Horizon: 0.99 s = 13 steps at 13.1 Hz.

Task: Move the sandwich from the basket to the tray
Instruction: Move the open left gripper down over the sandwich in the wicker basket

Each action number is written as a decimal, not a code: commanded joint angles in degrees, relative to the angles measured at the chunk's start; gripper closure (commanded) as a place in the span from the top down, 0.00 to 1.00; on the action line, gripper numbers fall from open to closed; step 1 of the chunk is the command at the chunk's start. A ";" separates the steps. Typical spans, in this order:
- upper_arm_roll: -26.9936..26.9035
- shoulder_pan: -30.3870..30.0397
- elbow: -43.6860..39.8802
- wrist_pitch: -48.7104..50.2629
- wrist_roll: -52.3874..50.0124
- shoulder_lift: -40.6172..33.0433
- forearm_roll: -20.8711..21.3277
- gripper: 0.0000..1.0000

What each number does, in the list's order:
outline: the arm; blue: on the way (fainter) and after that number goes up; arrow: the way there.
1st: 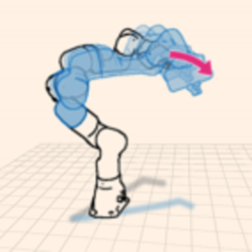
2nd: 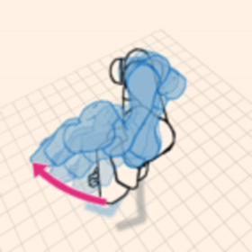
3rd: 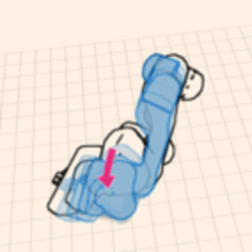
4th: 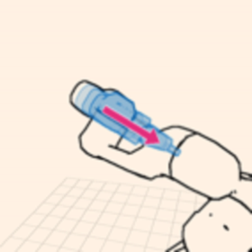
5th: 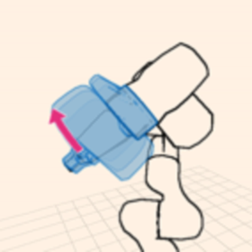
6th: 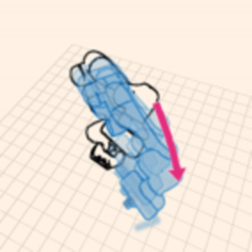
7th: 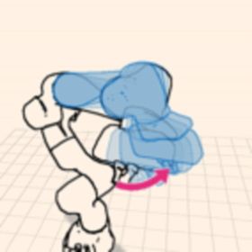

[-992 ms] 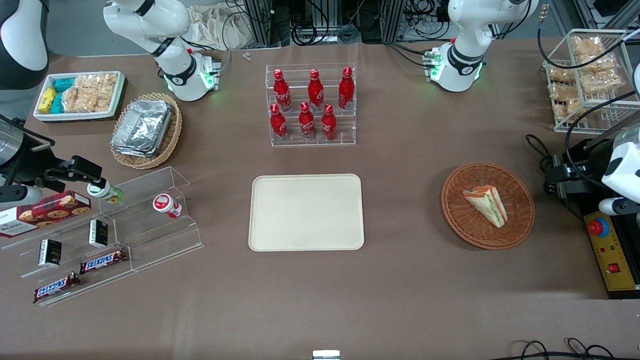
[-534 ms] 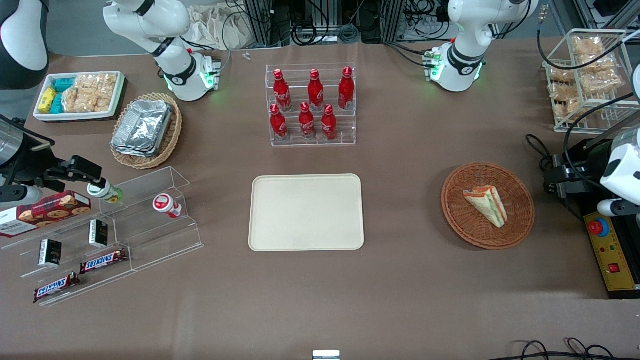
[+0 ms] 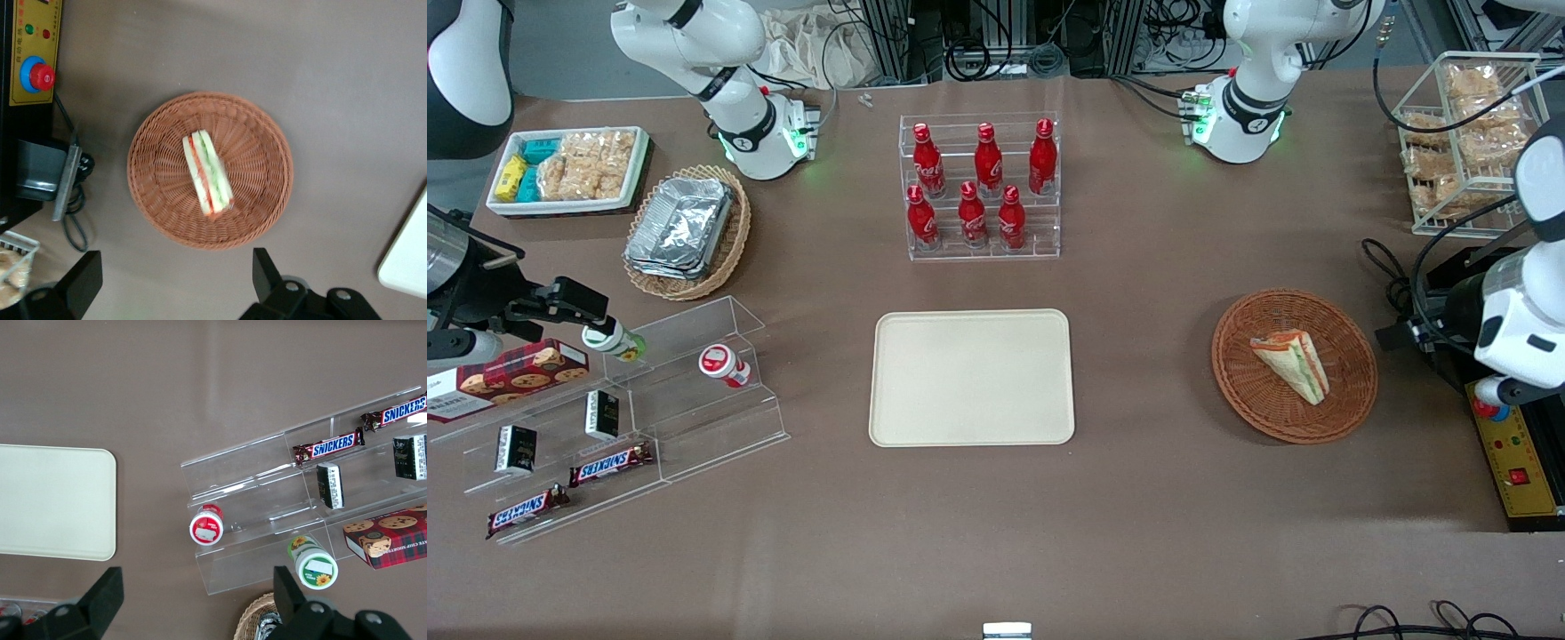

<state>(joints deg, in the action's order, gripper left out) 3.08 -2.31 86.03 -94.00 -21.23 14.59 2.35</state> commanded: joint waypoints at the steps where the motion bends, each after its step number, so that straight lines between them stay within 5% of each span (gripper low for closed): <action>1: 0.08 0.64 6.33 -7.13 -11.42 -0.79 -0.51 1.00; 5: 0.26 2.56 14.77 -17.86 -24.11 -0.79 -0.42 1.00; 13: 0.26 2.75 30.07 -33.17 -24.82 -2.64 -0.42 1.00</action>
<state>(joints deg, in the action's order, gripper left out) 3.44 0.46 111.90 -124.87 -45.15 14.62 2.34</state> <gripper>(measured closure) 0.000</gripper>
